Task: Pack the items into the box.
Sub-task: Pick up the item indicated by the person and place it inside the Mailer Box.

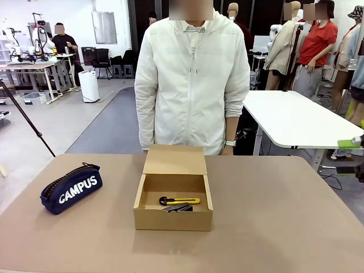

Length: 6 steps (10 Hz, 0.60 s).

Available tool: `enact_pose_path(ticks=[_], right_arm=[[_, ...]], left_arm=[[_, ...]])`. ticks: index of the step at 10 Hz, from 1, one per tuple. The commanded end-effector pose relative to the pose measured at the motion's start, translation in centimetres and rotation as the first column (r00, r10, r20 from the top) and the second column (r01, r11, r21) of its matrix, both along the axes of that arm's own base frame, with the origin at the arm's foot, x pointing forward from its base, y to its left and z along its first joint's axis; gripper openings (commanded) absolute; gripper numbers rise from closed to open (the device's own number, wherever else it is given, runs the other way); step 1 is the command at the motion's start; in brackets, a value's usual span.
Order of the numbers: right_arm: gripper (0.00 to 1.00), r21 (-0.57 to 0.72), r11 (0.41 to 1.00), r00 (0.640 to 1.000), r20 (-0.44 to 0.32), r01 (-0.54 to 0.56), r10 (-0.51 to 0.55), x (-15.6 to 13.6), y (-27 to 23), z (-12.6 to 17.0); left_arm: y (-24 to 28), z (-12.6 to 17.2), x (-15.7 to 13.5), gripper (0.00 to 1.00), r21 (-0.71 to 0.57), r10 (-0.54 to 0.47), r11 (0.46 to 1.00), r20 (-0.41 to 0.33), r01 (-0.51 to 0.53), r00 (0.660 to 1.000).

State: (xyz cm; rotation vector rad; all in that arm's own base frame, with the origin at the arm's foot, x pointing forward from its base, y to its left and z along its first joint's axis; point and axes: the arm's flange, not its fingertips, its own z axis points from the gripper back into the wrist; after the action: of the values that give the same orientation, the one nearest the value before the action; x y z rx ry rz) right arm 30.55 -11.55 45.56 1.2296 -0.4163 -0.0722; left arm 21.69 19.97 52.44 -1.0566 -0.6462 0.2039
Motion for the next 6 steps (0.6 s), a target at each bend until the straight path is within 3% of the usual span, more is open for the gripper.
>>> enact_pose_path(ticks=[1, 6], right_arm=[[1.00, -0.089, 0.984, 0.988, -0.002, -0.154, 0.155, -2.32, 1.92, 1.48], [1.00, -0.089, 0.984, 0.988, -0.002, -0.154, 0.155, -2.32, 1.92, 1.48]], left_arm=[[0.00, 0.06, 0.00, 1.00, -0.007, -0.005, 1.000, 0.026, 0.005, 1.000], [0.00, 0.06, 0.00, 1.00, -0.007, -0.005, 1.000, 0.026, 0.005, 1.000]])
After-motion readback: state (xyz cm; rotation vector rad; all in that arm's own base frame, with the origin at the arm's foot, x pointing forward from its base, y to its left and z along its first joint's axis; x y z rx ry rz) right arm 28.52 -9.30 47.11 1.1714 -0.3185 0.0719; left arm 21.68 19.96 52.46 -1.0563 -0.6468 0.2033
